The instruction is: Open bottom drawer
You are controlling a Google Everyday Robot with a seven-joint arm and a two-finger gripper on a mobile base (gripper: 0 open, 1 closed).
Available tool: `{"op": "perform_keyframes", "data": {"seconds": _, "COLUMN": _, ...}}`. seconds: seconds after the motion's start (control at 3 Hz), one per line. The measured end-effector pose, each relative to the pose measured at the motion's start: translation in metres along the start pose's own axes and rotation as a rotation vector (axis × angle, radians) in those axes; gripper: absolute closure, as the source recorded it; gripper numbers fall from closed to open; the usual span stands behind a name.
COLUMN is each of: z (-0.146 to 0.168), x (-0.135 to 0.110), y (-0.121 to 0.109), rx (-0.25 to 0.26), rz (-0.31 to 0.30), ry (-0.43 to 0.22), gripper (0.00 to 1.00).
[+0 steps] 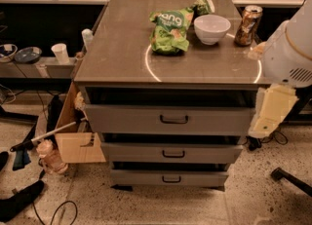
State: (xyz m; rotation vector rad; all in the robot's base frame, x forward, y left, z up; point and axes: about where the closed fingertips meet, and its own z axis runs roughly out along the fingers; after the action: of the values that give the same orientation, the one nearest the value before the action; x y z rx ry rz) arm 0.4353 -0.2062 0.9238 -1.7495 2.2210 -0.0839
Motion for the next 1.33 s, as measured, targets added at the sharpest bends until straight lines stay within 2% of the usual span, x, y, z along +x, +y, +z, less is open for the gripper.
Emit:
{"op": "perform_keyframes", "data": {"seconds": 0.33, "z": 0.039, "x": 0.006, "y": 0.010, "rx": -0.046, "rz": 0.009, "ry": -0.008, "gripper": 0.00}}
{"op": "perform_keyframes", "data": {"seconds": 1.33, "z": 0.092, "x": 0.004, "y": 0.032, "rx": -0.153, "rz": -0.005, "ry": -0.008, "gripper": 0.00}}
